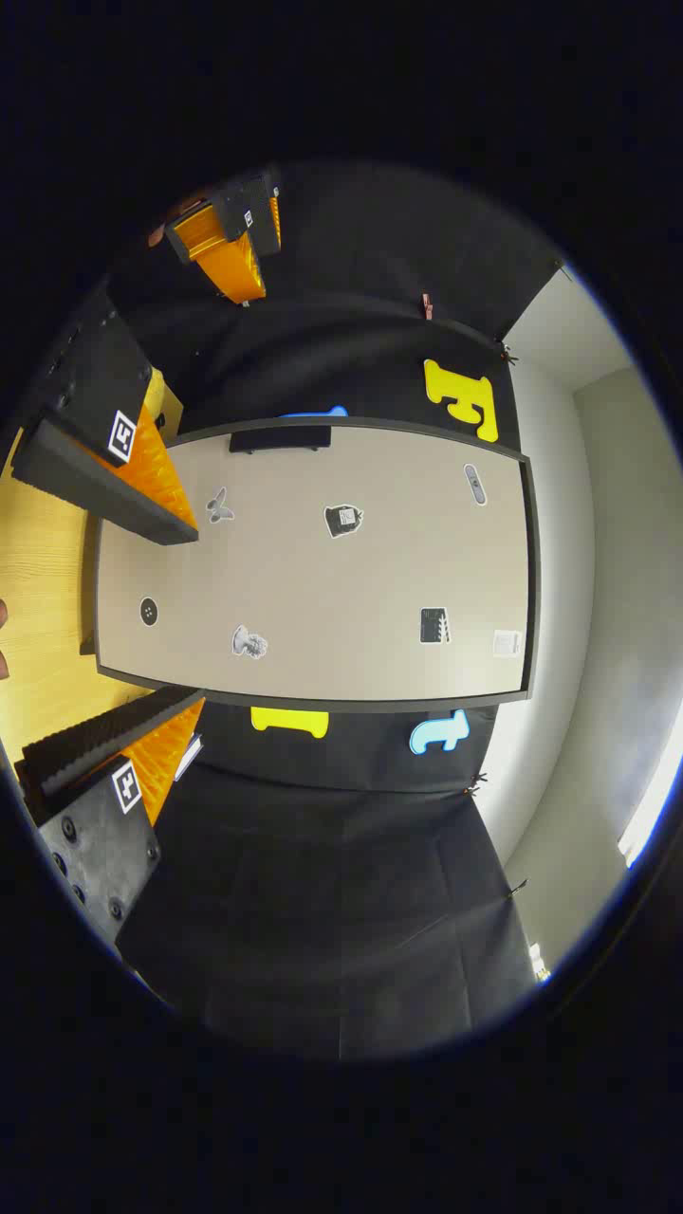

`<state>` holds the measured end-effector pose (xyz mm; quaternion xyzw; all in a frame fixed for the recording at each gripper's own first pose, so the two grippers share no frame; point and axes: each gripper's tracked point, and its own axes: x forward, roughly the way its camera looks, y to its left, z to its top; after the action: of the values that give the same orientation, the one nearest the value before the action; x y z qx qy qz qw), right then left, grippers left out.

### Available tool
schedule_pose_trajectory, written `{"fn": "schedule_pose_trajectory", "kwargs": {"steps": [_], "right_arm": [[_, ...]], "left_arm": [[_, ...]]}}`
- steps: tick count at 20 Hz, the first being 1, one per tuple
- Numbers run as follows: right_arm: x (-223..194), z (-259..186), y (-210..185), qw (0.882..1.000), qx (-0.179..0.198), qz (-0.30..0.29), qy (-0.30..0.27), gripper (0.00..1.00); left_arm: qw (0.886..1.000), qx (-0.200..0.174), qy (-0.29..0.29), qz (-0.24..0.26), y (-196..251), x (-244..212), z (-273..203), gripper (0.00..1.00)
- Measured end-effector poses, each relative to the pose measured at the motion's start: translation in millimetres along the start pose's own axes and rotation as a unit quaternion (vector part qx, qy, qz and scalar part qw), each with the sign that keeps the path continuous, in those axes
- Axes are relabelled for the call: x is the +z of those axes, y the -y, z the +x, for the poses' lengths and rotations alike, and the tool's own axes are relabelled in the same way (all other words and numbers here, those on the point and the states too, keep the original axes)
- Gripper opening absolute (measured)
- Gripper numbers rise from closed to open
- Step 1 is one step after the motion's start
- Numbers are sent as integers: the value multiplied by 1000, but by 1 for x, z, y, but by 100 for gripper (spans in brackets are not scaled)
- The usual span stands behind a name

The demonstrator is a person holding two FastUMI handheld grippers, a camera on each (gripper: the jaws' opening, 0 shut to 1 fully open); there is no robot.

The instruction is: Open the cabinet door with the right hand, grasp the bottle in the cabinet with the left hand and place it on the coaster, then close the cabinet door with the right hand.

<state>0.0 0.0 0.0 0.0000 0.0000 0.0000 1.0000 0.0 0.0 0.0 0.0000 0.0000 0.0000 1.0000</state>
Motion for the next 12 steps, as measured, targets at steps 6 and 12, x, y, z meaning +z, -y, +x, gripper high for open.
{"fn": "schedule_pose_trajectory", "kwargs": {"steps": [6, 12], "right_arm": [[2, -2, -5, 1000, -5, 1, 6, 98], [6, -4, -15, 1000, 4, -12, 13, 98]], "left_arm": [[1000, -5, 5, -9, -10, 0, 0, 98], [1000, -4, 5, -4, -14, 1, 2, 98]]}}
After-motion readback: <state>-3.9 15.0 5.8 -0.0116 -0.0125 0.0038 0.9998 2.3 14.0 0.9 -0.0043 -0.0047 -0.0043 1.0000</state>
